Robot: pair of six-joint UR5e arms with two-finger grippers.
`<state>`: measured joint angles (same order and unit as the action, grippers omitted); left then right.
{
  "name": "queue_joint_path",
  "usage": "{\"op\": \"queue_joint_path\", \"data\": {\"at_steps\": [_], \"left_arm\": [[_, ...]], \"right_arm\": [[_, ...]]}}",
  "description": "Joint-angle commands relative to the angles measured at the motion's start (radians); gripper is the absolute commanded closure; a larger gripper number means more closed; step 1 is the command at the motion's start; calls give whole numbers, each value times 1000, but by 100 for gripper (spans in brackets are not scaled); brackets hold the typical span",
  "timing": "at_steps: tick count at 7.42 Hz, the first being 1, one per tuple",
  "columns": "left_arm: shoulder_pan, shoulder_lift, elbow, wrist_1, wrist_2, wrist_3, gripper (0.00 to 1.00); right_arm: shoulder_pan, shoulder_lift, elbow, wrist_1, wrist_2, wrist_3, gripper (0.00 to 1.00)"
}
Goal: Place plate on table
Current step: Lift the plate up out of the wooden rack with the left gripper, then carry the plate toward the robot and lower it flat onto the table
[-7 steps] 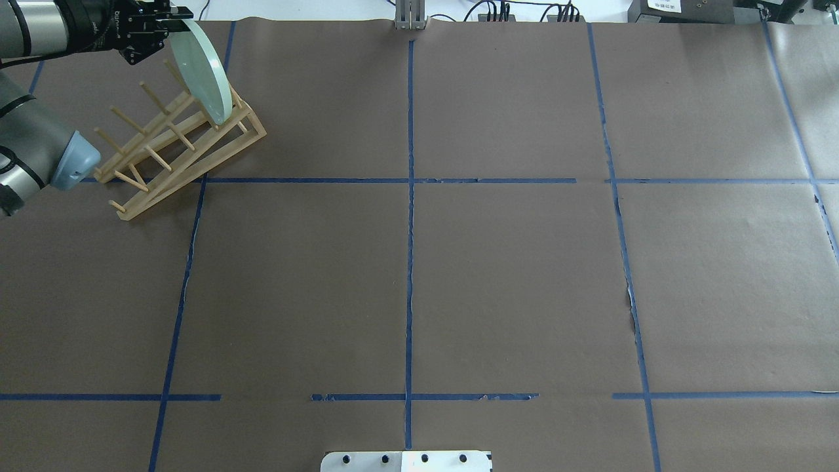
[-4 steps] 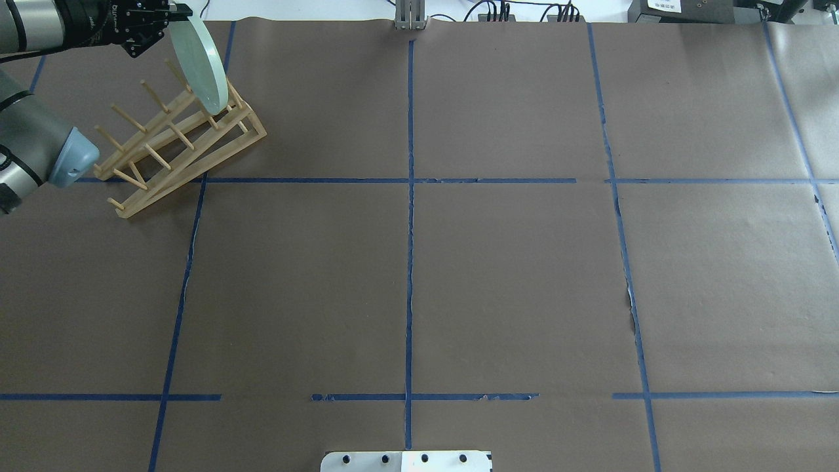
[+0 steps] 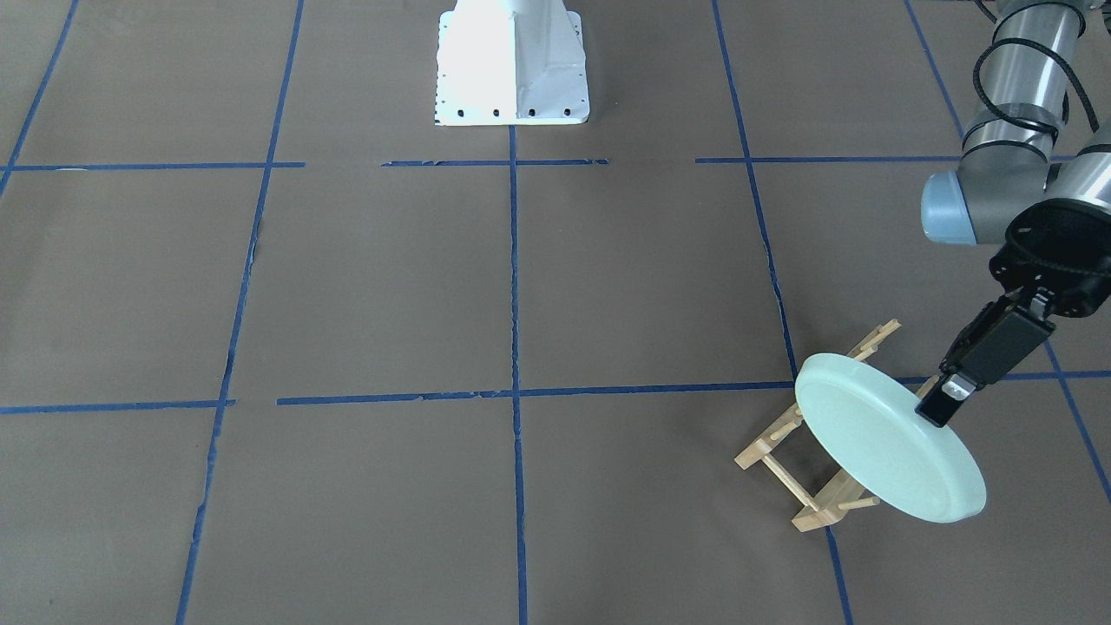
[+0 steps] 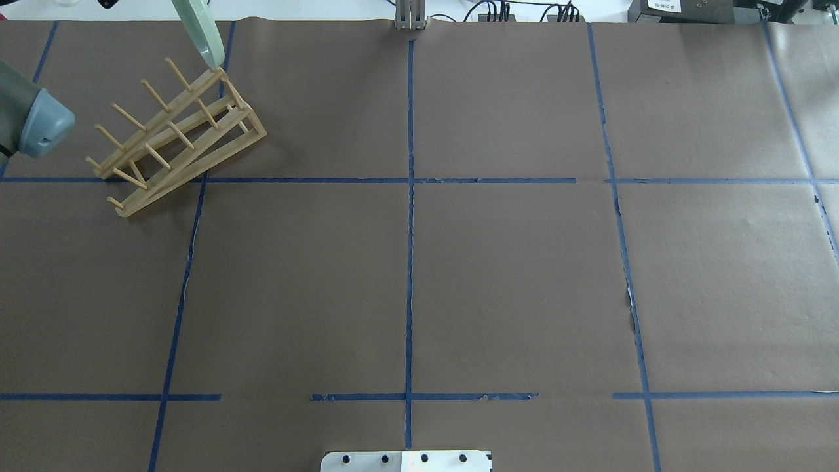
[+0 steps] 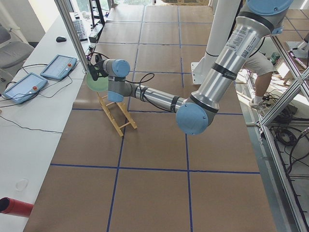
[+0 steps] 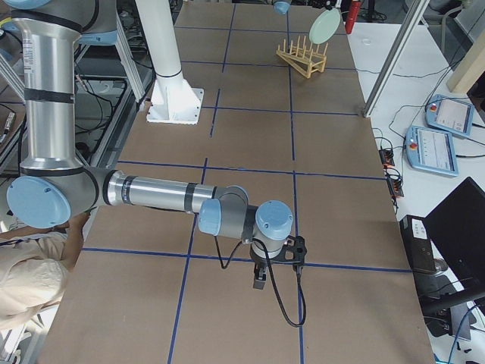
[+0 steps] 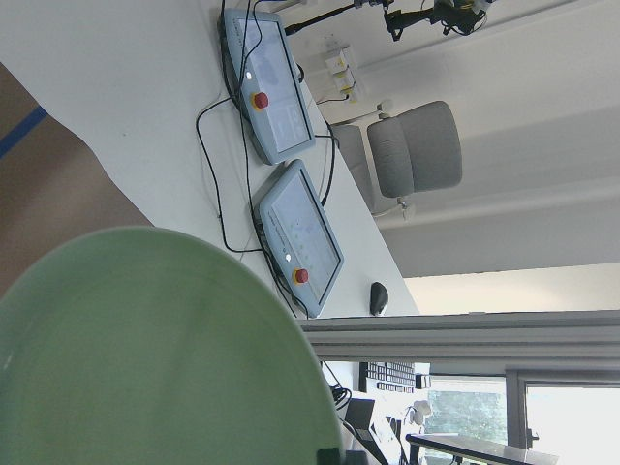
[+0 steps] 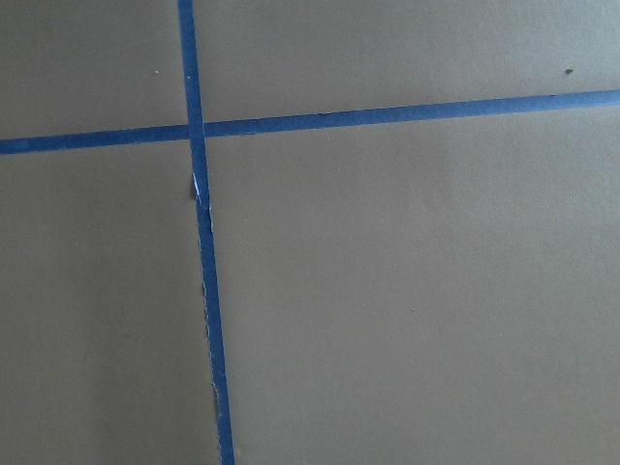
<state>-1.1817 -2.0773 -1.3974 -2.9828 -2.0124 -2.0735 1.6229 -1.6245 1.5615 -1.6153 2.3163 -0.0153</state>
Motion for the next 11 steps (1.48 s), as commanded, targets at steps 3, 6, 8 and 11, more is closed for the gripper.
{"op": "queue_joint_path", "data": {"at_steps": [3, 6, 8, 11], "left_arm": [[-7, -39, -346, 668, -98, -16, 100], [179, -219, -379, 1245, -42, 105, 100], [349, -231, -359, 1458, 27, 231, 100], [584, -297, -176, 1631, 50, 263, 100]], "right_arm": [[0, 0, 0, 0, 0, 0, 0], [0, 0, 0, 0, 0, 0, 0], [0, 0, 0, 0, 0, 0, 0], [0, 0, 0, 0, 0, 0, 0]]}}
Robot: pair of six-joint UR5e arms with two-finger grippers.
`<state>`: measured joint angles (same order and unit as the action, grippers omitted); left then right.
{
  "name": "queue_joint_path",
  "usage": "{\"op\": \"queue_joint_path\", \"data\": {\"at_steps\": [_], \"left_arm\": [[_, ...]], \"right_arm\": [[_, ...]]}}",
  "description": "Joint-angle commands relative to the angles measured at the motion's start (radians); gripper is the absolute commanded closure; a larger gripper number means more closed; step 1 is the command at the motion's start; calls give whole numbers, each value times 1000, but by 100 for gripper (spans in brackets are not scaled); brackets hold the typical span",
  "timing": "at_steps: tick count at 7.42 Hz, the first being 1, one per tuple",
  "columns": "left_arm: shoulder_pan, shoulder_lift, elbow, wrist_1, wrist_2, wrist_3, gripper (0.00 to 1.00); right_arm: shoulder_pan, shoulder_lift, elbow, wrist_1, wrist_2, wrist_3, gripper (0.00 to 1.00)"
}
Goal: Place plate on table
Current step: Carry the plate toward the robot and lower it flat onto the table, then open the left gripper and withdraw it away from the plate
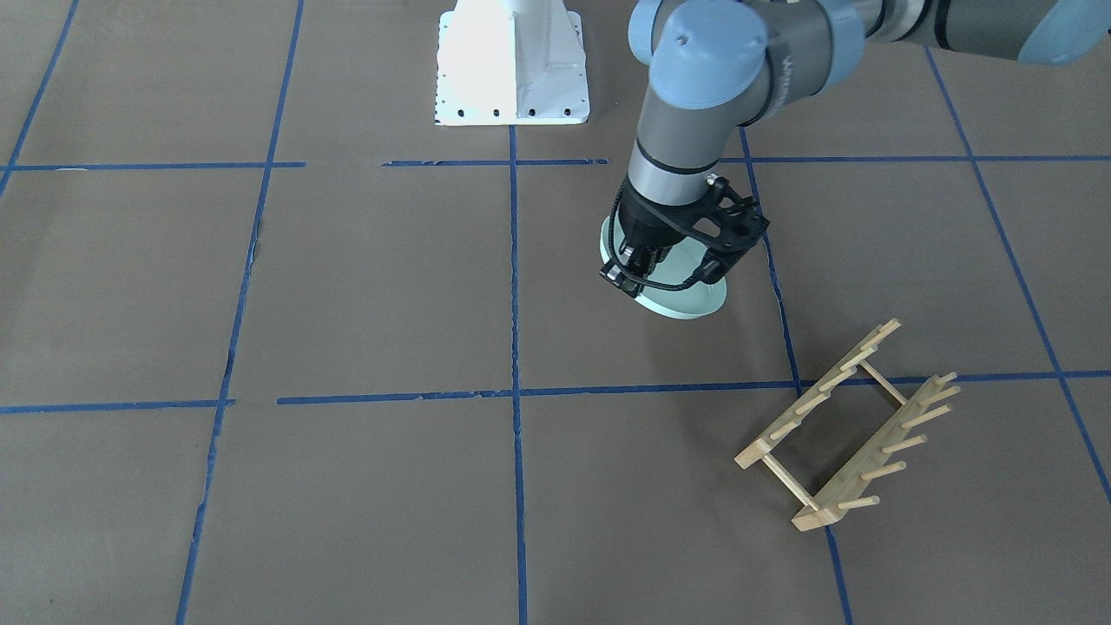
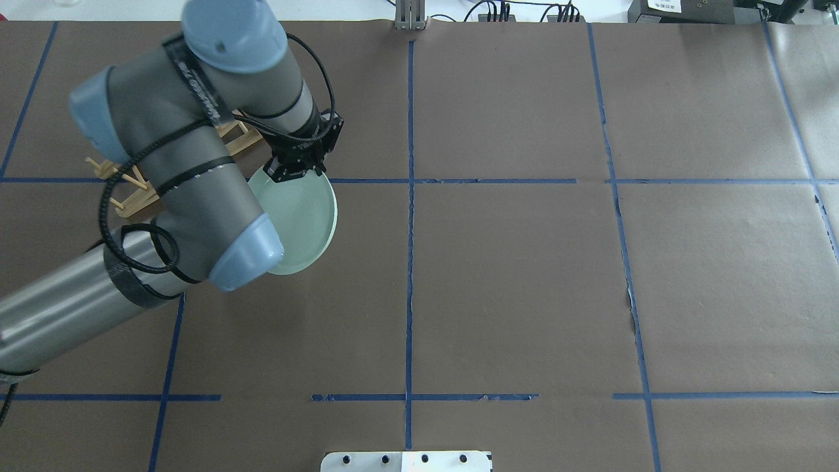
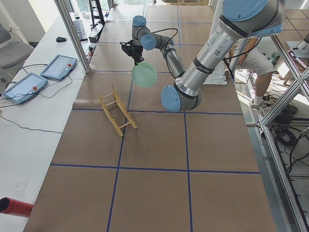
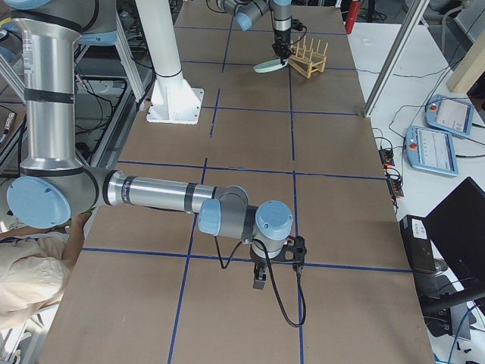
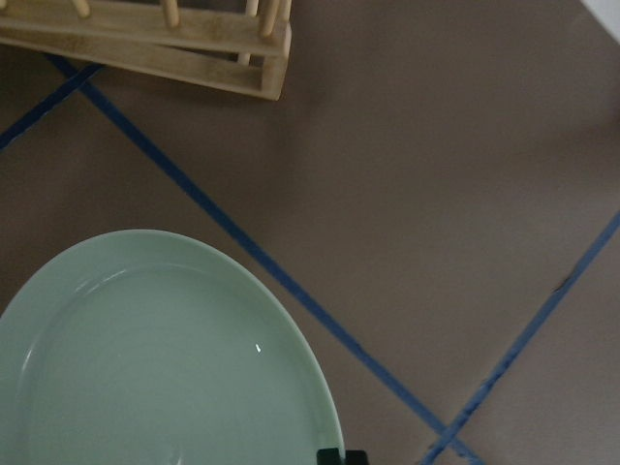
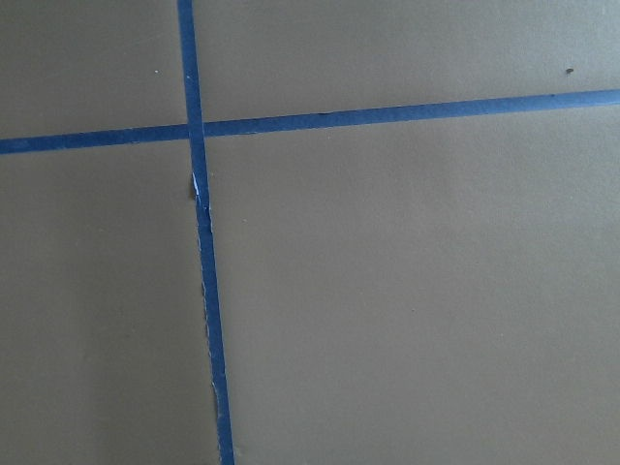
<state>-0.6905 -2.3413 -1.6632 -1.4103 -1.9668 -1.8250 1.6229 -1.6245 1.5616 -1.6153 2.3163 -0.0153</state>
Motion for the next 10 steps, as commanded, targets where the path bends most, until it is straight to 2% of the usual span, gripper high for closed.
{"op": "queue_joint_path", "data": {"at_steps": [1, 2, 3, 4, 6, 8, 9, 10], "left_arm": [[124, -48, 143, 59, 5, 24, 100], [143, -50, 157, 59, 5, 24, 100], [143, -40, 148, 57, 5, 32, 8], [141, -32, 119, 57, 6, 67, 0], [47, 45, -100, 57, 5, 259, 0], [-160, 71, -138, 53, -10, 566, 0], [-269, 127, -142, 33, -55, 725, 0], [-420, 216, -145, 16, -166, 954, 0]], "right_arm": [[0, 0, 0, 0, 0, 0, 0], [0, 0, 0, 0, 0, 0, 0], [0, 0, 0, 0, 0, 0, 0], [0, 0, 0, 0, 0, 0, 0], [0, 0, 0, 0, 0, 0, 0], [0, 0, 0, 0, 0, 0, 0], [0, 0, 0, 0, 0, 0, 0], [0, 0, 0, 0, 0, 0, 0]]}}
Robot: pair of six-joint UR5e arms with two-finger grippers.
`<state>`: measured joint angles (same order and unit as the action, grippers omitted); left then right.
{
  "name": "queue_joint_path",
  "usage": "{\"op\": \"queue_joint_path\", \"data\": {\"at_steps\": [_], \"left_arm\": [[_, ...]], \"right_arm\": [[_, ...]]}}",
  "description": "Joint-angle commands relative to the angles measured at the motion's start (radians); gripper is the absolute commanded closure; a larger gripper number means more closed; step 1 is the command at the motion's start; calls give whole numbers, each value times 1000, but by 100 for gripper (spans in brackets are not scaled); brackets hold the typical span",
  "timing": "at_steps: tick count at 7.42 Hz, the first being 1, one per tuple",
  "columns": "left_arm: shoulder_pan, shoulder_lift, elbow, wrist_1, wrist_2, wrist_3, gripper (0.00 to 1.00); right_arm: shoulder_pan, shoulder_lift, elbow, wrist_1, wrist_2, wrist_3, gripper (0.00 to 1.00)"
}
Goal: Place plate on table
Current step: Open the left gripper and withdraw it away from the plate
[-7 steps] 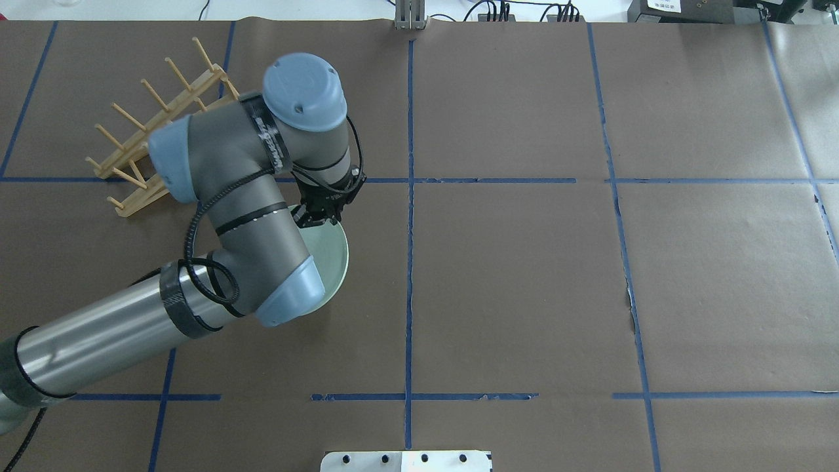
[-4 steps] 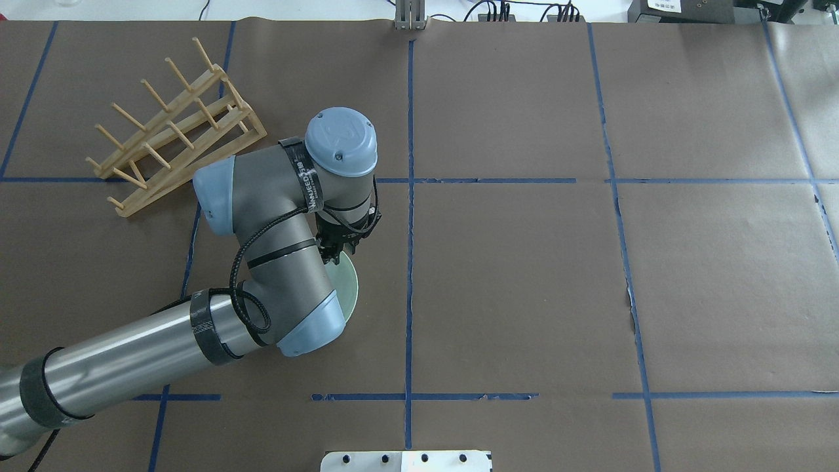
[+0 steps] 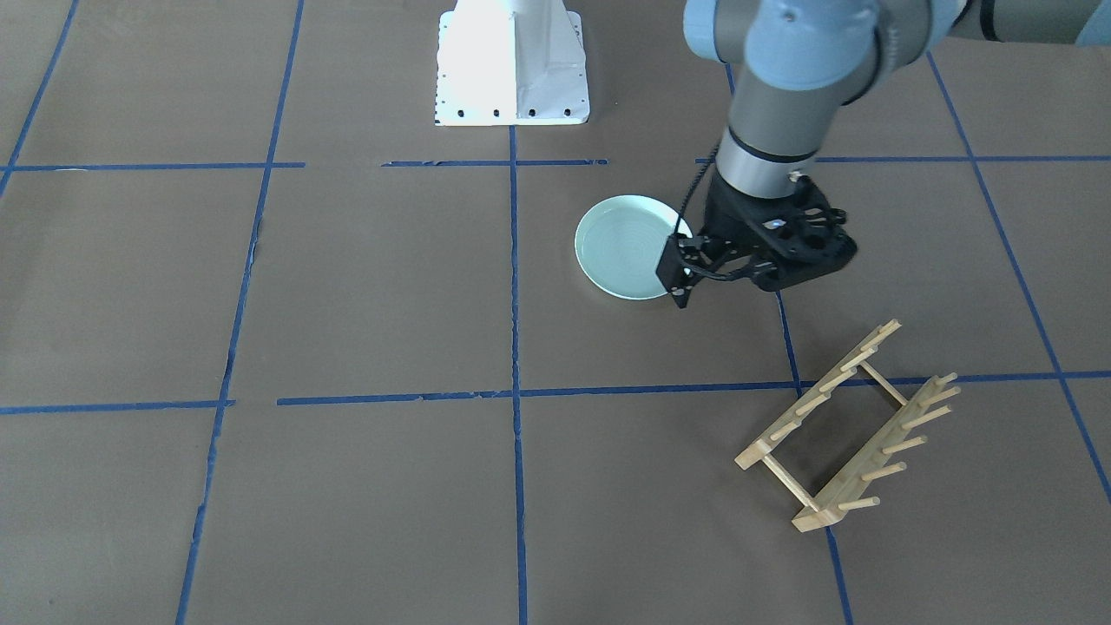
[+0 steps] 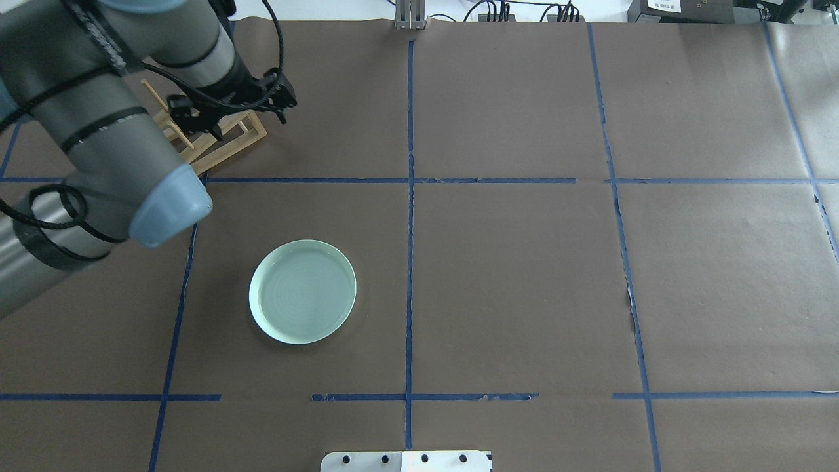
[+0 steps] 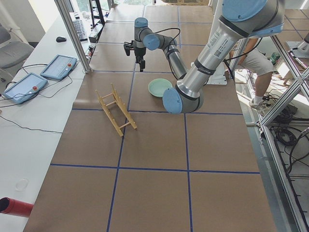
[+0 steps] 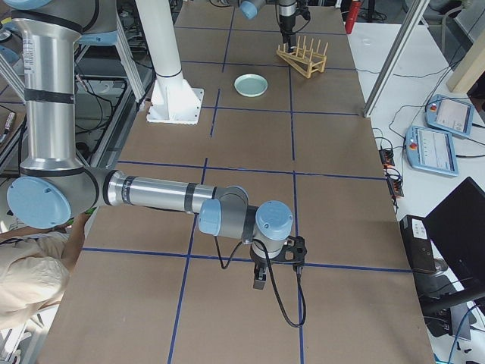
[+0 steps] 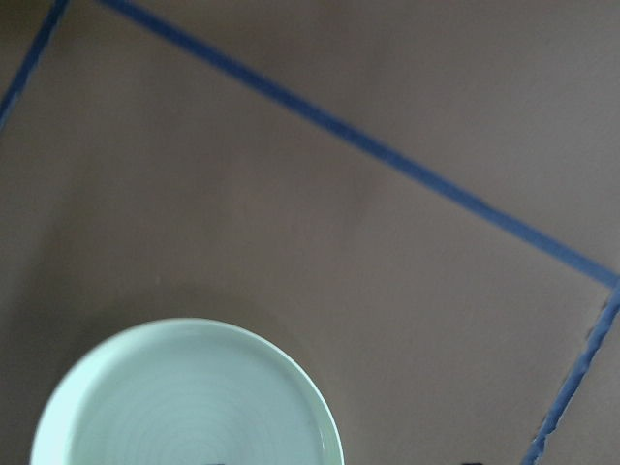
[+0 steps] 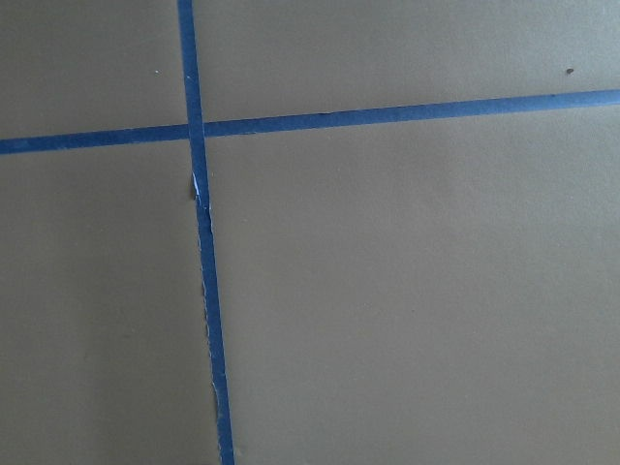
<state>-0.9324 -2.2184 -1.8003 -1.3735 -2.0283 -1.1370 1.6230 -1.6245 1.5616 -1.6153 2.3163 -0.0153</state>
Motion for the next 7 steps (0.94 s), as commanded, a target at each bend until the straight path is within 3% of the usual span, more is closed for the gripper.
{"op": "queue_joint_path", "data": {"at_steps": [1, 2, 4, 6, 7], "left_arm": [[-315, 176, -4, -19, -177, 541, 0], [-438, 262, 13, -19, -240, 783, 0], [-598, 411, 59, -16, -257, 1093, 0], [-632, 547, 88, -18, -259, 1174, 0], [-634, 560, 142, -19, -260, 1160, 0]], "right_arm": [[0, 0, -2, 0, 0, 0, 0], [0, 0, 0, 0, 0, 0, 0], [0, 0, 0, 0, 0, 0, 0], [0, 0, -2, 0, 0, 0, 0], [0, 0, -2, 0, 0, 0, 0]]}}
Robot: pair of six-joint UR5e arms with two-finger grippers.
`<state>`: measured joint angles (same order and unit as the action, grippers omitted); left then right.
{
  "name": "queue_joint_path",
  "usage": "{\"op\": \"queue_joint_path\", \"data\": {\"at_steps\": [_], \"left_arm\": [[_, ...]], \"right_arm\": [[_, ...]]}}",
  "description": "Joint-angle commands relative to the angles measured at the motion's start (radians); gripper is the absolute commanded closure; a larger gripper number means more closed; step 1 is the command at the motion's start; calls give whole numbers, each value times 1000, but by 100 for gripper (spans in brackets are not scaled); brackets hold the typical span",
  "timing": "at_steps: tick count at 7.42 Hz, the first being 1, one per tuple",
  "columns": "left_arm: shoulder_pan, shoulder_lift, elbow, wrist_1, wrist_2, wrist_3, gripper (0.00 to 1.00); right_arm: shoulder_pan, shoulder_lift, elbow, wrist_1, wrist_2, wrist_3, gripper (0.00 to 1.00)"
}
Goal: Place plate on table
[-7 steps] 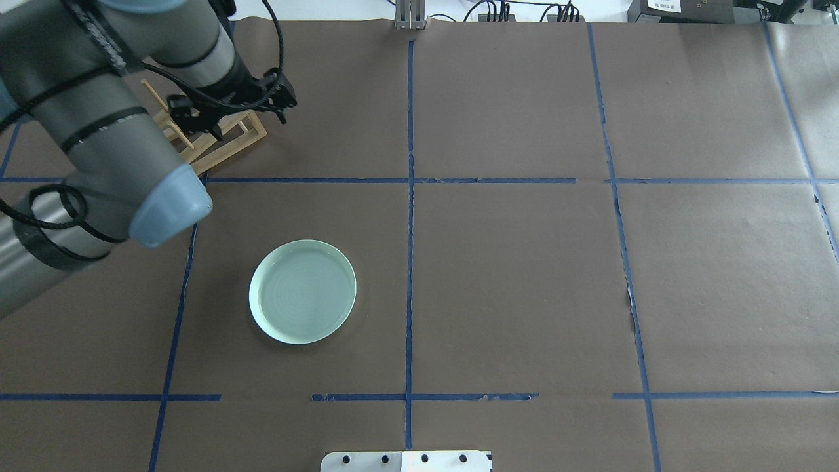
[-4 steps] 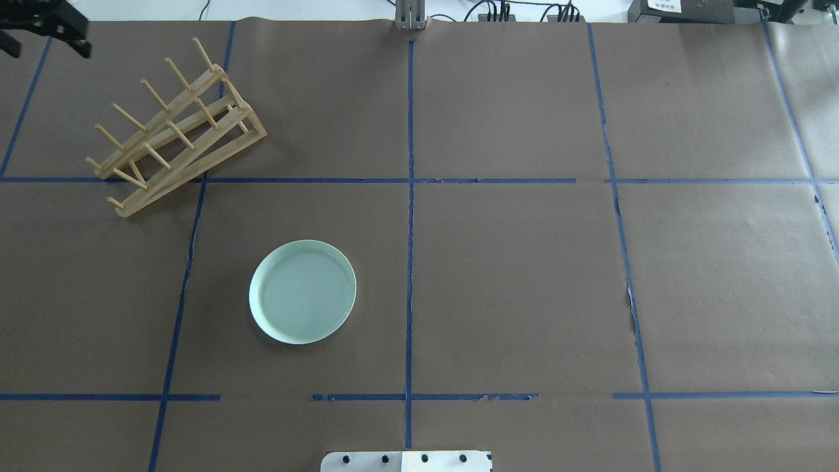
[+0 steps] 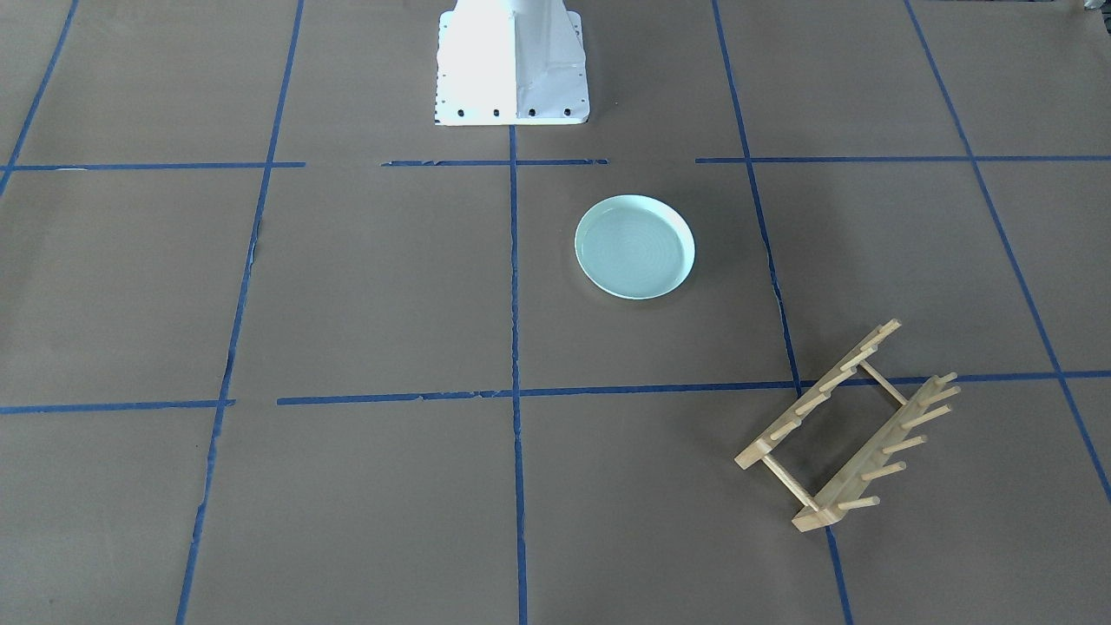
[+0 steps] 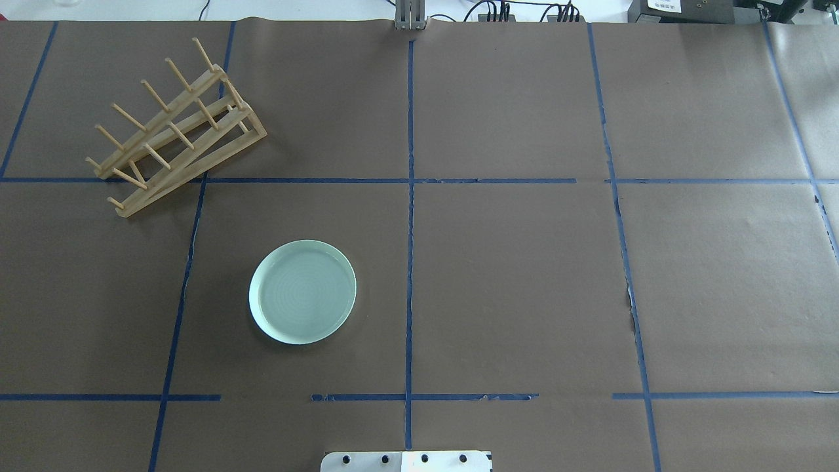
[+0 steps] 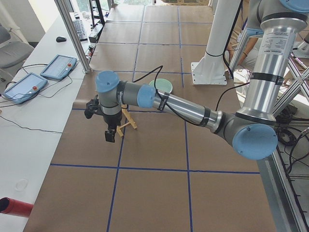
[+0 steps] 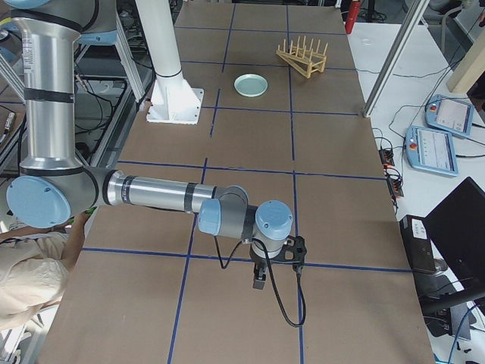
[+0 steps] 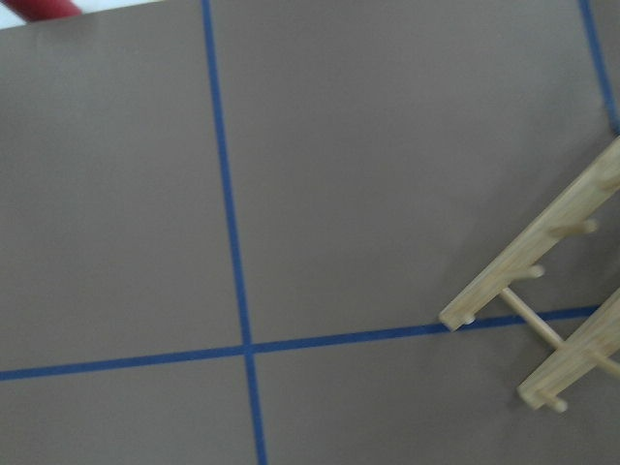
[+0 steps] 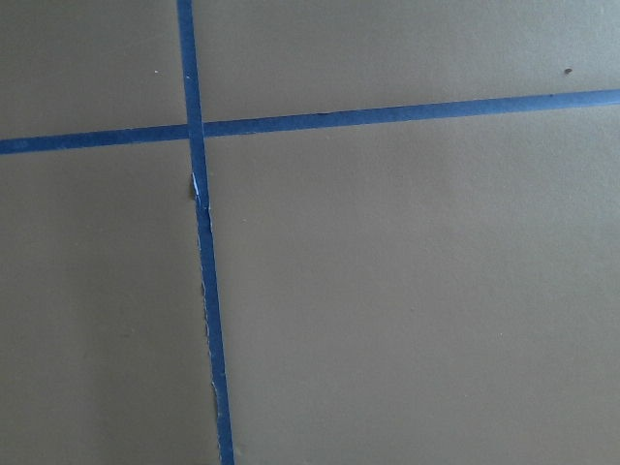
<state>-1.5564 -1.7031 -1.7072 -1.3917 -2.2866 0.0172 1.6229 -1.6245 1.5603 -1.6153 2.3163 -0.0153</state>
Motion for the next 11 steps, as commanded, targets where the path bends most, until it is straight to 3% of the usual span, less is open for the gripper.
{"op": "queue_joint_path", "data": {"at_steps": [1, 4, 6, 11], "left_arm": [[-8, 66, 66, -6, -25, 9, 0], [-13, 75, 54, -24, -34, 41, 0], [-19, 94, 57, -21, -120, 72, 0], [-19, 106, 52, -21, -108, 64, 0]], "right_arm": [[0, 0, 0, 0, 0, 0, 0], [0, 0, 1, 0, 0, 0, 0], [0, 0, 0, 0, 0, 0, 0], [0, 0, 1, 0, 0, 0, 0]]}}
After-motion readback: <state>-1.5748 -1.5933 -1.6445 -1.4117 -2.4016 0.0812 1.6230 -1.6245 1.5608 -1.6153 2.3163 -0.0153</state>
